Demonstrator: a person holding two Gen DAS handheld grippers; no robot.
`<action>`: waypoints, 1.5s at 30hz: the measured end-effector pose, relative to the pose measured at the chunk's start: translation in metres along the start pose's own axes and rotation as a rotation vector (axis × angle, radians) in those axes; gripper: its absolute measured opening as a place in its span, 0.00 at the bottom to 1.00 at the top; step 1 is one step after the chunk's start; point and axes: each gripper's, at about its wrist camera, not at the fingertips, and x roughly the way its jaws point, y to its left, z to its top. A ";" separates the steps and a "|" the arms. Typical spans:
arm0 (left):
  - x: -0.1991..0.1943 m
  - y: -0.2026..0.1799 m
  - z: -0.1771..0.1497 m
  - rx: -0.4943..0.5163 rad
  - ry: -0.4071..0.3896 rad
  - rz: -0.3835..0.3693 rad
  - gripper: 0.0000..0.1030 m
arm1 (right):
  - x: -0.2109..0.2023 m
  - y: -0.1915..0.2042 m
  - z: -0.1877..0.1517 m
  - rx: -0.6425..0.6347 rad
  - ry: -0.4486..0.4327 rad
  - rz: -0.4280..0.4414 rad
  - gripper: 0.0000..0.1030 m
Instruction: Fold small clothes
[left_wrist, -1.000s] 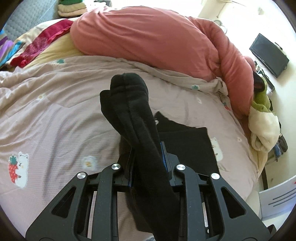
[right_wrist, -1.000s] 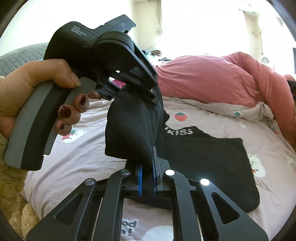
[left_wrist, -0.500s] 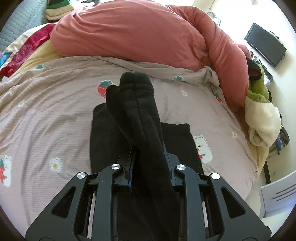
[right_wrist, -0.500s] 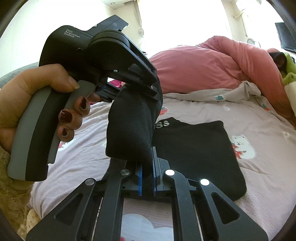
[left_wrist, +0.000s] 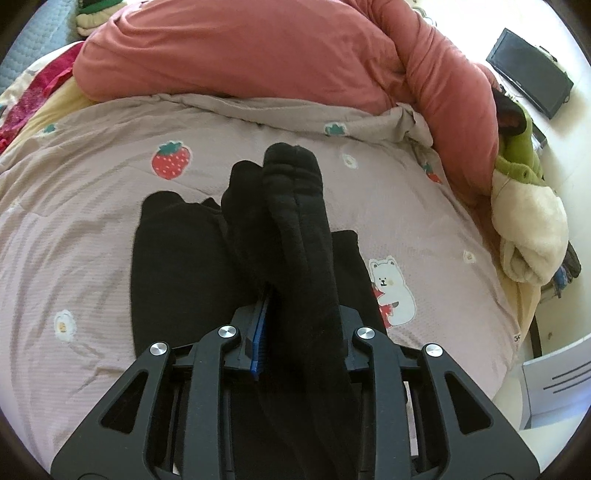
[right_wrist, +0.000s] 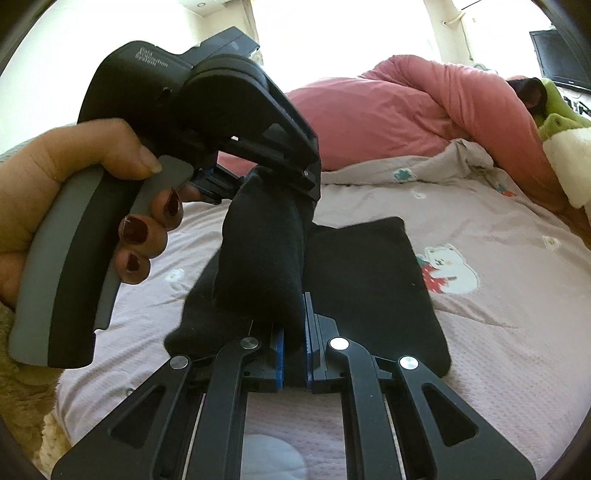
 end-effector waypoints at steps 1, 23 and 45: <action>0.004 -0.001 0.000 -0.004 0.005 0.000 0.19 | 0.001 -0.002 -0.001 0.002 0.004 -0.005 0.07; -0.026 0.047 -0.014 -0.024 -0.117 0.019 0.60 | 0.020 -0.062 -0.015 0.276 0.144 0.096 0.31; -0.009 0.061 -0.068 0.019 -0.062 0.051 0.60 | 0.105 -0.110 0.038 0.452 0.338 0.320 0.33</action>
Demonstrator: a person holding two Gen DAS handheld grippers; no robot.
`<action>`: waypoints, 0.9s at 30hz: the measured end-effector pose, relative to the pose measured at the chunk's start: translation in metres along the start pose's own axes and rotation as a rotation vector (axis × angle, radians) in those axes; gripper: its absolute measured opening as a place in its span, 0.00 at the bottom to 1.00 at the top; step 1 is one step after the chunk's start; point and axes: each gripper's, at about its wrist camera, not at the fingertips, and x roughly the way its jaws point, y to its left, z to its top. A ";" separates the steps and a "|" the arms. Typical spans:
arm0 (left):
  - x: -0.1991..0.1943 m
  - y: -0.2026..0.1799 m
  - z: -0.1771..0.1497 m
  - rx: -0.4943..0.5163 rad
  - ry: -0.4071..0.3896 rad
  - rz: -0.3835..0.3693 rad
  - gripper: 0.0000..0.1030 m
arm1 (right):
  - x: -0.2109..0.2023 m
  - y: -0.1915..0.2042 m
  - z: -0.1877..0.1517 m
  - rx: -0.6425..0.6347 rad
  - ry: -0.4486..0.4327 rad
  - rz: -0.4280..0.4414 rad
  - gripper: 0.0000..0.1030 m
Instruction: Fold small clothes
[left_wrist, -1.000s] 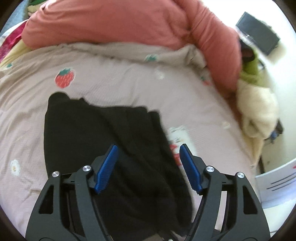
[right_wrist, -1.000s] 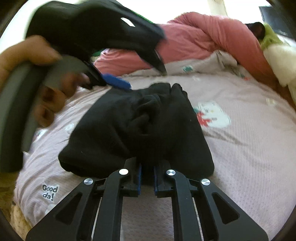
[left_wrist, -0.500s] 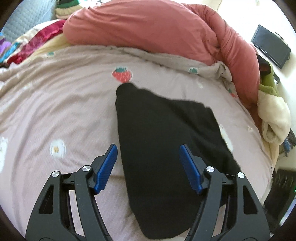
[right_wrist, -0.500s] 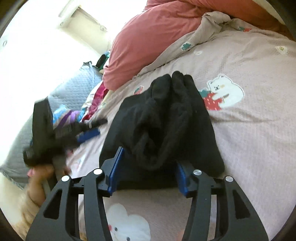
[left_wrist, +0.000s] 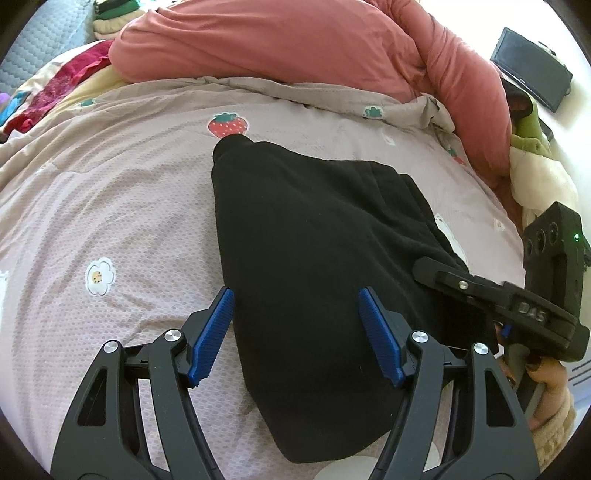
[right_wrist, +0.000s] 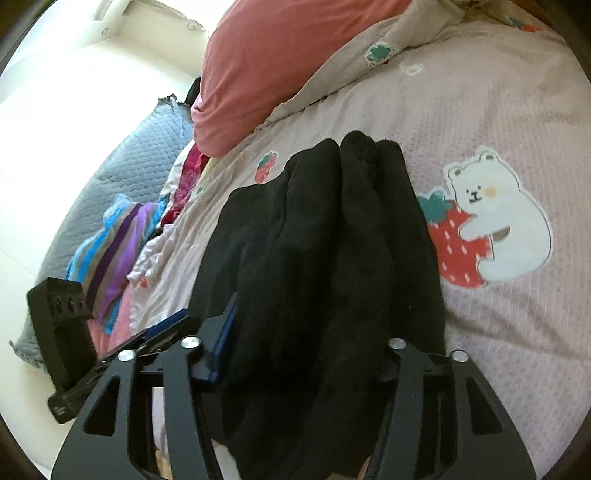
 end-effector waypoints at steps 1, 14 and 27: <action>0.000 -0.001 0.000 -0.001 0.003 -0.004 0.60 | 0.000 0.003 0.001 -0.024 -0.009 -0.011 0.29; -0.004 -0.010 -0.002 0.009 0.003 -0.033 0.60 | -0.023 0.037 0.002 -0.326 -0.074 -0.153 0.21; 0.003 -0.007 -0.015 -0.003 0.025 -0.030 0.65 | -0.012 0.001 -0.017 -0.181 -0.070 -0.218 0.44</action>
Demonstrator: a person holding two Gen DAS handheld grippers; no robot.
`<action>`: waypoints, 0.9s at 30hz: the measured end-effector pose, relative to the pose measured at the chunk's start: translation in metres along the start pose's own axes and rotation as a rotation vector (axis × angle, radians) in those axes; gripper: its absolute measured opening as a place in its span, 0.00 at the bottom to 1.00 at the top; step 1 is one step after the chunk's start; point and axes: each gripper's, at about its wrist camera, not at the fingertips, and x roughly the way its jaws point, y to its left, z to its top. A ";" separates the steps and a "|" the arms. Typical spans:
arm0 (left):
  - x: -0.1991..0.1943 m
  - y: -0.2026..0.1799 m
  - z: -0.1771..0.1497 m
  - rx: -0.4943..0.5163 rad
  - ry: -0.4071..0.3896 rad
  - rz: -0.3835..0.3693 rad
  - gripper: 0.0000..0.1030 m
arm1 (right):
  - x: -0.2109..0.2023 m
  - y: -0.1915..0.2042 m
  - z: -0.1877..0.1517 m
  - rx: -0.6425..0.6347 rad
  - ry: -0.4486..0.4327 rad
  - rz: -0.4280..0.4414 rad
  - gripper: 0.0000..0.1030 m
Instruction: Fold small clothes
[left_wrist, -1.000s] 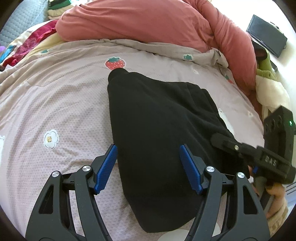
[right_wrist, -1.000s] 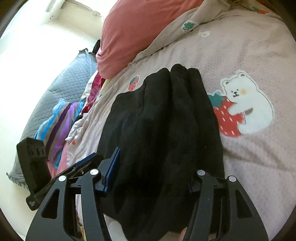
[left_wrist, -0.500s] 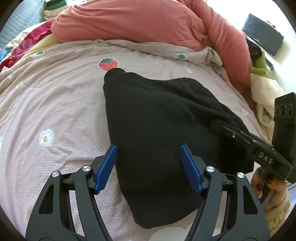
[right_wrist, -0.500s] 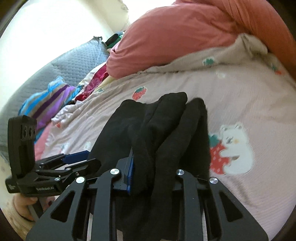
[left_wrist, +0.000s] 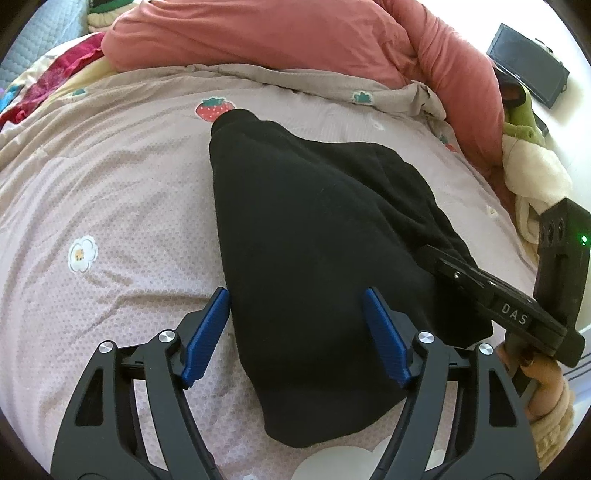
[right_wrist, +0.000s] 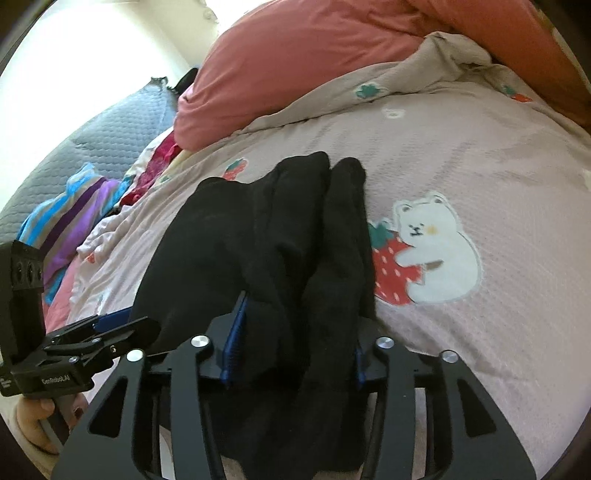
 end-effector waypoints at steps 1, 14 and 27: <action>0.000 0.001 -0.001 -0.001 -0.001 0.000 0.65 | -0.002 0.001 -0.001 0.000 -0.003 -0.006 0.44; -0.013 -0.006 -0.017 0.002 0.010 -0.014 0.65 | -0.039 0.008 -0.029 0.037 0.021 0.000 0.23; -0.014 -0.006 -0.038 -0.002 0.005 -0.012 0.60 | -0.046 0.015 -0.042 0.038 -0.032 -0.101 0.35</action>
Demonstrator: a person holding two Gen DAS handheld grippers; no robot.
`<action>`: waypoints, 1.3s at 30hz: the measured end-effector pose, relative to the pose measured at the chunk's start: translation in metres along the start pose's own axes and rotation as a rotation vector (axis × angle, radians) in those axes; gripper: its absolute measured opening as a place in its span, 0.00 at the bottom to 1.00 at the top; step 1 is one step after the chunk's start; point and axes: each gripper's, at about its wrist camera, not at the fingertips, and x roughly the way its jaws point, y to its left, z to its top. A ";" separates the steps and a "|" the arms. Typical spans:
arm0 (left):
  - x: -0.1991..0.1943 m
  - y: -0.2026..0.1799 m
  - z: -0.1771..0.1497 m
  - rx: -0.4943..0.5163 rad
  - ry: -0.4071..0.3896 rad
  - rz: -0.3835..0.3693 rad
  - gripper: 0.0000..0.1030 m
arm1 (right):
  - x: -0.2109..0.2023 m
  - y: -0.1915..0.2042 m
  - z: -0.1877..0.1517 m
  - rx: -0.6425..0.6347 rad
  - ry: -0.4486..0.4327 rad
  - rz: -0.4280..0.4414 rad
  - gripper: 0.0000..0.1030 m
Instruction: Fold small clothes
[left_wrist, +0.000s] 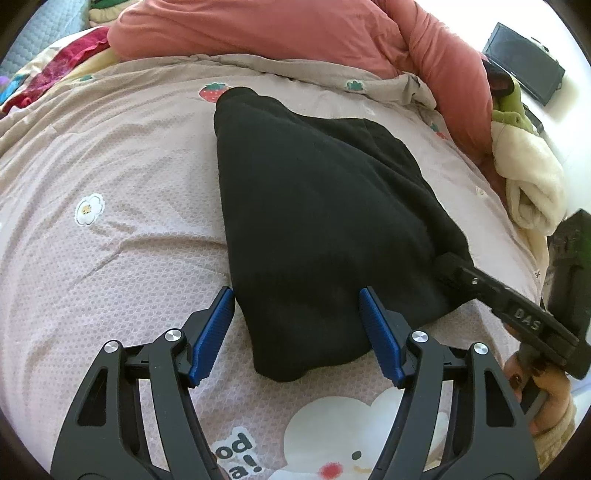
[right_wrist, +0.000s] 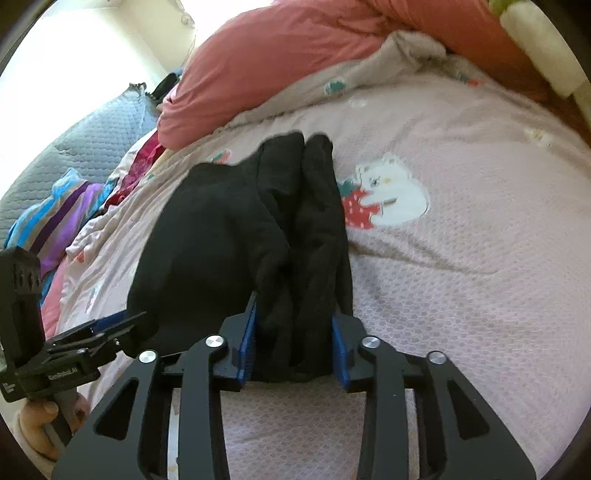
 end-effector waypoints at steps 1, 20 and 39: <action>-0.001 0.000 0.000 0.000 -0.003 0.000 0.60 | -0.003 0.002 0.000 -0.011 -0.011 -0.010 0.36; -0.064 0.002 -0.003 0.008 -0.136 -0.011 0.84 | -0.087 0.036 -0.014 -0.123 -0.231 -0.166 0.93; -0.116 0.032 -0.050 0.021 -0.192 0.064 0.91 | -0.116 0.087 -0.063 -0.204 -0.267 -0.173 0.95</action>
